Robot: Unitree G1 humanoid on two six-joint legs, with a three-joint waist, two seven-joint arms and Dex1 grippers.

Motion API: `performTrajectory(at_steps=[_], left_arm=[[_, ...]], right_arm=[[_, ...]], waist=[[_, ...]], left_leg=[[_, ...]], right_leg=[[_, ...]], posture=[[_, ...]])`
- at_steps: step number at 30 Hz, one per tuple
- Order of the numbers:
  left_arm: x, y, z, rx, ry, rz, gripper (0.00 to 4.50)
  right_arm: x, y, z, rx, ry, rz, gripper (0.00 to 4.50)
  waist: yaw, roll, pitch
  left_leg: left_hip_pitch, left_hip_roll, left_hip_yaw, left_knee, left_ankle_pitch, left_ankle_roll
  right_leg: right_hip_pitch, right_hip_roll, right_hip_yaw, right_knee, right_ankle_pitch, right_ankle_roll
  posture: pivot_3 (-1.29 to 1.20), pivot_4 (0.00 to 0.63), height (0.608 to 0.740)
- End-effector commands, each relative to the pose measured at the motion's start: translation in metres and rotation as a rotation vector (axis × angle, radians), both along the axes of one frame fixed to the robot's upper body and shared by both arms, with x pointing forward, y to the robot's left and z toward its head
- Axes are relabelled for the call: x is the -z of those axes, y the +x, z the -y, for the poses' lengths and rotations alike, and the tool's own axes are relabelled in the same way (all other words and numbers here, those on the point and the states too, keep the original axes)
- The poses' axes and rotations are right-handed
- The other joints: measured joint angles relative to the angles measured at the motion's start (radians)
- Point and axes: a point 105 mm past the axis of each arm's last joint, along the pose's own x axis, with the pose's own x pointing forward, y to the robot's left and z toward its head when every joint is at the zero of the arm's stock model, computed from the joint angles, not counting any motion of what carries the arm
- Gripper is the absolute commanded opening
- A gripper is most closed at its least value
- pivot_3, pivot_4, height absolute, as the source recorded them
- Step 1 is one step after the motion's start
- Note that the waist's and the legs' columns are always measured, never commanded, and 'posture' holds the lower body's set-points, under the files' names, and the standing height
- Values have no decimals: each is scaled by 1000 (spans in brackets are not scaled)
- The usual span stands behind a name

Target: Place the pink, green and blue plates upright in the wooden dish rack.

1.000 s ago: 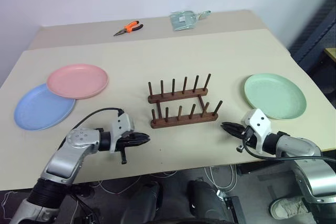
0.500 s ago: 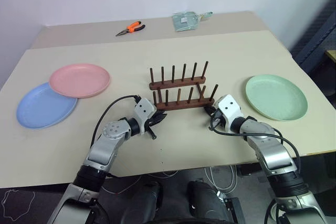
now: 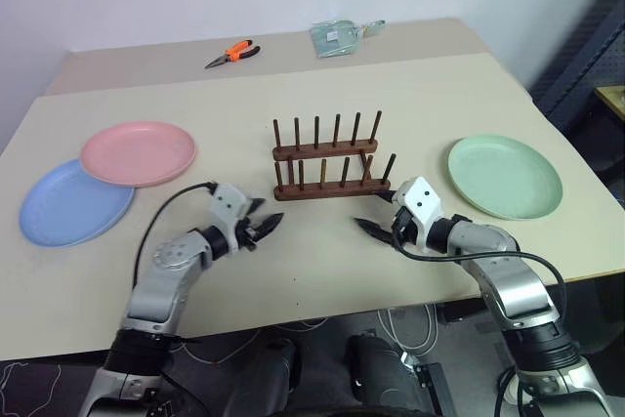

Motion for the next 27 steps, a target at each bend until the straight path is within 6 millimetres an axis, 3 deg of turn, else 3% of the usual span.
performTrajectory(at_steps=[1,5,8,10,16,23,27], left_arm=[[-66,20,-59,-343,-90,218,3724],[-111,23,-130,-777,-186,338,3724],[-113,9,-187,-1113,-328,284,3724],[-106,-2,-207,-1219,-389,222,3724],[-83,-2,-207,-1223,-653,30,3724],[-68,23,-186,-1088,-847,-134,3724],[-61,33,-185,-1074,-884,-178,2009]], right_arm=[[-14,-5,-18,-72,5,62,4263],[-8,-5,-26,-104,-1,55,4263],[-10,-6,-32,-134,4,55,4263],[-11,-5,-35,-146,12,58,4263],[-11,-3,-37,-156,6,69,4263],[-14,-3,-38,-143,12,95,4263],[-14,-3,-33,-113,6,110,4263]], waist=[[2,-2,1],[17,-3,2],[20,-4,2],[19,-4,1],[27,-10,0],[21,-13,0],[19,-13,-1]], left_leg=[[0,0,0,0,0,0],[-1,-1,0,1,0,0],[-1,-1,1,1,0,-1],[-1,-1,1,1,-1,-1],[-1,-1,0,2,-1,-2],[-1,-1,-1,2,-1,-2],[-1,-1,0,2,0,-4]], right_leg=[[0,0,0,0,0,0],[0,0,-1,-1,0,0],[0,0,-1,-1,0,0],[0,0,-1,-1,0,0],[0,1,-1,0,0,0],[0,1,-2,0,0,0],[0,1,-1,1,0,0]], posture=[[0,150,740],[0,150,740],[0,150,740],[0,150,740],[0,150,740],[0,150,740],[0,150,740]])
